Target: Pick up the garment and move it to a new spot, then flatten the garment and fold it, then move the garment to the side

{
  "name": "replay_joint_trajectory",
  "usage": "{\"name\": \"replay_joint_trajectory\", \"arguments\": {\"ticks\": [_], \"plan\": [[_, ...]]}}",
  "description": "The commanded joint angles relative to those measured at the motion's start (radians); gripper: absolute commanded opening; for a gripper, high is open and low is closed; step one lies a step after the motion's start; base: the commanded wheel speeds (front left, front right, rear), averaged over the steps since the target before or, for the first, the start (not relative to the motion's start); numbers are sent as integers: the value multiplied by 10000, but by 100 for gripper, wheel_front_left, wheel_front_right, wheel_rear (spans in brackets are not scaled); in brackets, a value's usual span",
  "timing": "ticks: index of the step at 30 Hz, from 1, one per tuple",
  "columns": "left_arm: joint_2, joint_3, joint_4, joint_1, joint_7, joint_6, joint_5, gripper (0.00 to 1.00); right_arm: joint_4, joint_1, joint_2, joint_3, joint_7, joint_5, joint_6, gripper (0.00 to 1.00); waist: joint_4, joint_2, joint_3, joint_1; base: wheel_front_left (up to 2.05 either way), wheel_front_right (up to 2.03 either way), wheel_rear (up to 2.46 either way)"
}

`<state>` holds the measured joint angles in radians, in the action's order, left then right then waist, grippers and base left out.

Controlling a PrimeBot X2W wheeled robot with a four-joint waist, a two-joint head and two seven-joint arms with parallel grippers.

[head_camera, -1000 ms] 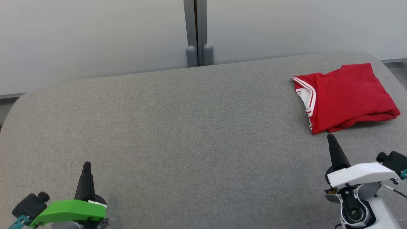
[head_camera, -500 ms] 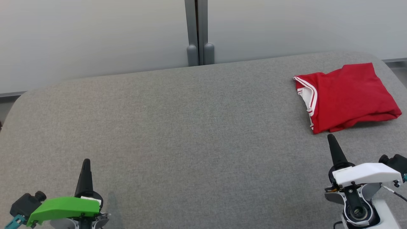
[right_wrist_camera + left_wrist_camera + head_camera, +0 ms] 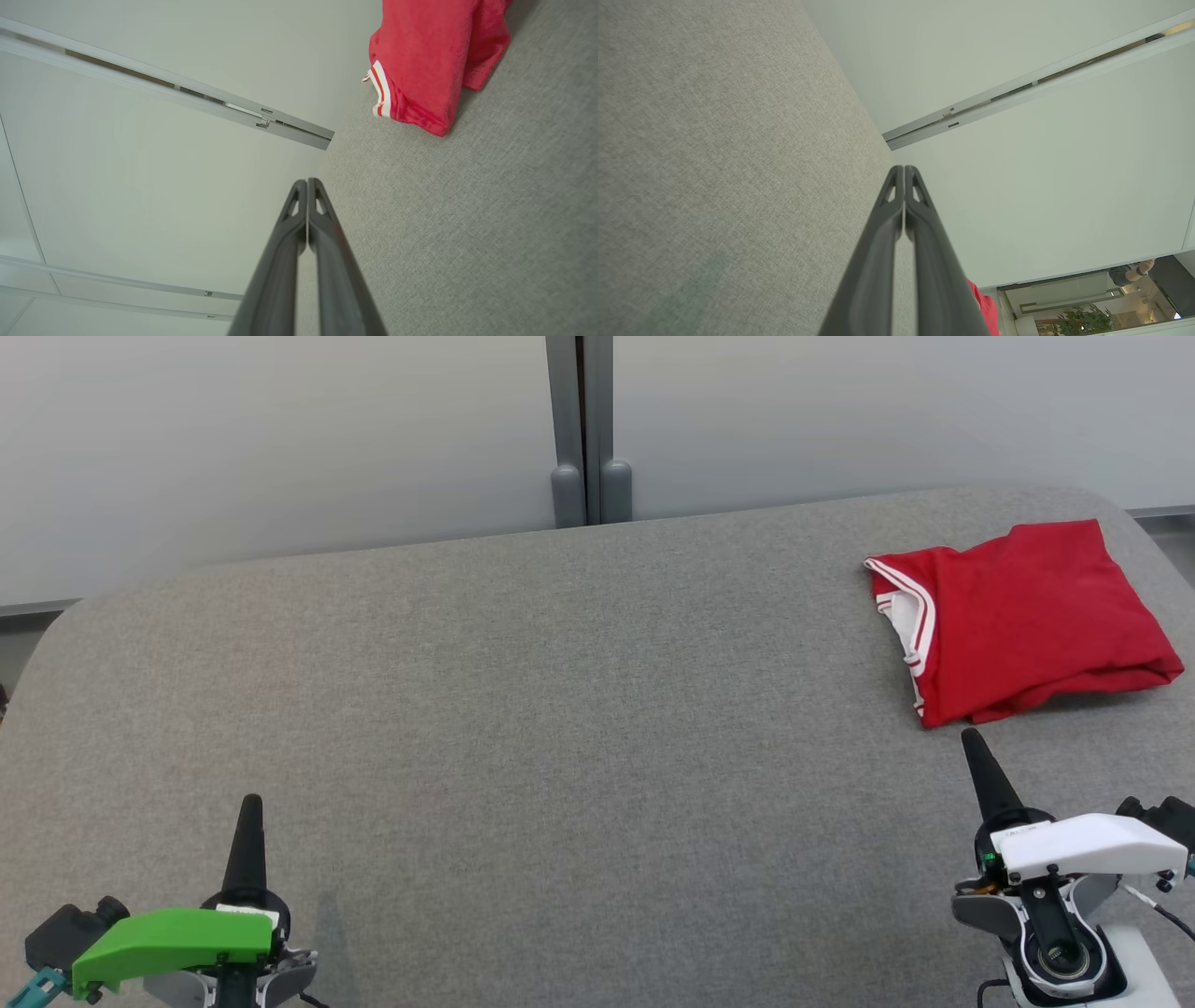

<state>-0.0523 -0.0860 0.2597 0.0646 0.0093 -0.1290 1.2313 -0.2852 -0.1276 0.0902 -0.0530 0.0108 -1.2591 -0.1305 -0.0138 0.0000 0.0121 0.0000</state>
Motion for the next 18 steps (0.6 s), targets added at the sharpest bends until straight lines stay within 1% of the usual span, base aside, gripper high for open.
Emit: {"name": "replay_joint_trajectory", "arguments": {"ticks": [1, 18], "plan": [[-25, -45, -108, 264, 74, -20, 225, 0, 136, 23, 10, -69, 69, -225, -6, 0, 4, 0, -4, 0, 0, 0, 0], [-7, -152, -133, 370, 467, -24, 1644, 0, 254, 111, -156, -292, 456, -1521, -5, 0, 50, 0, -54, 0, 0, 0, 0]]}}
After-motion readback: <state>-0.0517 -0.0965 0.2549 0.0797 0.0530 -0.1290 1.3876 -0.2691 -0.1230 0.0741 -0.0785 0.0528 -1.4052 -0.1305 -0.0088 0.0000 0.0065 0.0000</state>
